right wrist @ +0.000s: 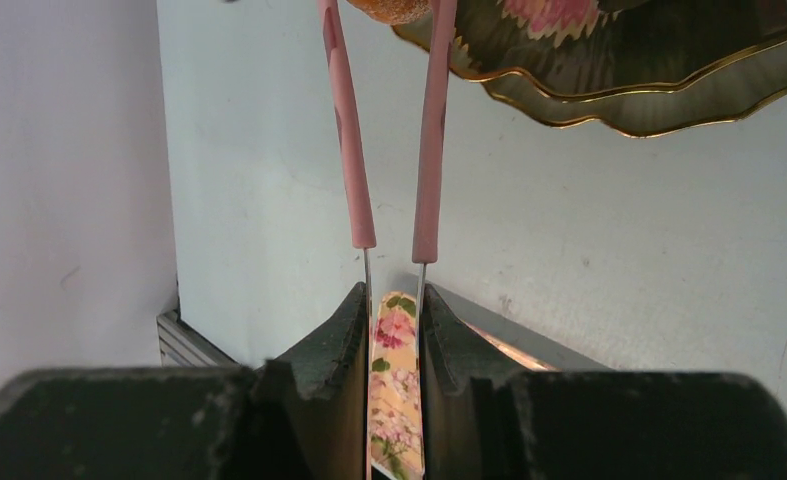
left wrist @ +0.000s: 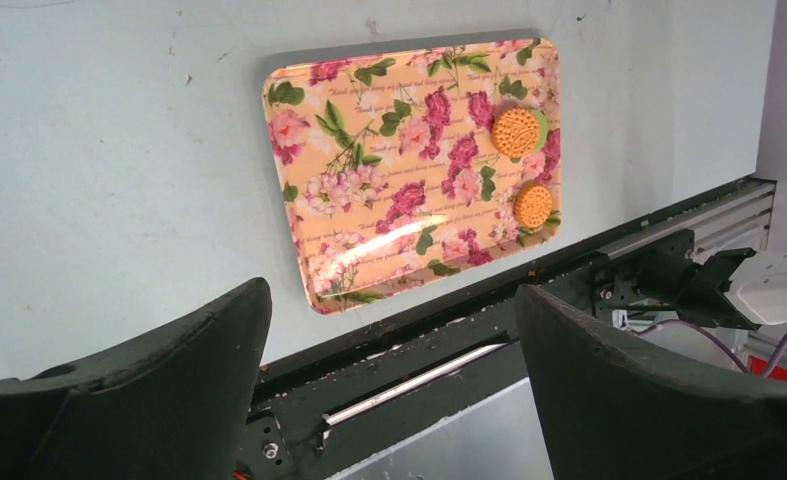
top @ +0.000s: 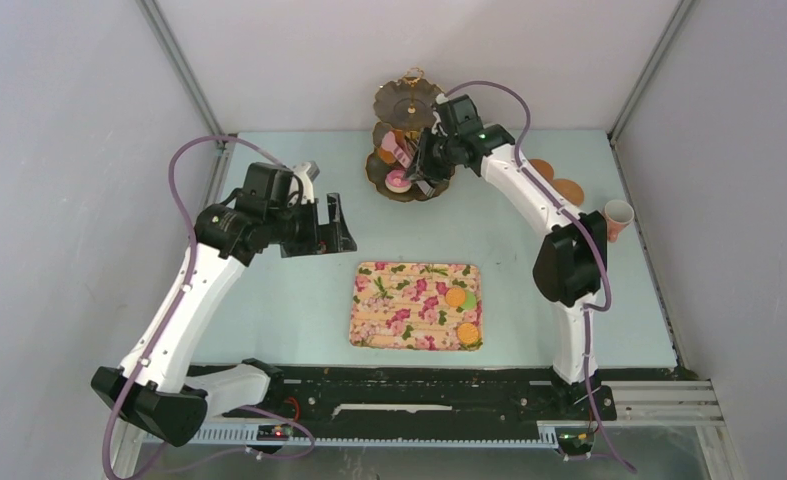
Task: Serve the afternoon tea
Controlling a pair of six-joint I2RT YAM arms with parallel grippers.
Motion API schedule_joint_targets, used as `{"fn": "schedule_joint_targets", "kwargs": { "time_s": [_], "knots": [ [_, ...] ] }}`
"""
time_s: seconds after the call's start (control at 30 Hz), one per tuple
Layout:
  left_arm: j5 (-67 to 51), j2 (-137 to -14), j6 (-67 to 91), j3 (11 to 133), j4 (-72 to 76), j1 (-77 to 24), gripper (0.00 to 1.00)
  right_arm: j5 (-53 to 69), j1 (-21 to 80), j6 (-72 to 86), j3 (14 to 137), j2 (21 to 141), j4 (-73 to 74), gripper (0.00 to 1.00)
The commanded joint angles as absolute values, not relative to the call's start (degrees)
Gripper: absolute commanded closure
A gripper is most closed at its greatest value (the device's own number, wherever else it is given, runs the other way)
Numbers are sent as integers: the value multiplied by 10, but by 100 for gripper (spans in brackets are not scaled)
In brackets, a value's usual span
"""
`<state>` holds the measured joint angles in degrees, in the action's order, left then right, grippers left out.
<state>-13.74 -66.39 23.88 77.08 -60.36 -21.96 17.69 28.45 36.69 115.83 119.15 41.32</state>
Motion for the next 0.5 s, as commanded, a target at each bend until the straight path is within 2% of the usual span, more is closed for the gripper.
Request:
{"fn": "schedule_joint_targets", "kwargs": {
  "time_s": [0.0, 0.2, 0.37, 0.47],
  "knots": [
    [-146, -664, 214, 782, -601, -214, 2, 158, 279, 380, 1196, 1195, 379, 83],
    [-145, -663, 210, 777, -600, -214, 2, 164, 268, 393, 1199, 1207, 366, 75],
    [-142, -663, 208, 778, -601, -214, 2, 171, 266, 392, 1210, 1215, 368, 64],
    [-142, -663, 207, 778, -600, -214, 2, 171, 265, 391, 1211, 1214, 371, 61]
  ]
}}
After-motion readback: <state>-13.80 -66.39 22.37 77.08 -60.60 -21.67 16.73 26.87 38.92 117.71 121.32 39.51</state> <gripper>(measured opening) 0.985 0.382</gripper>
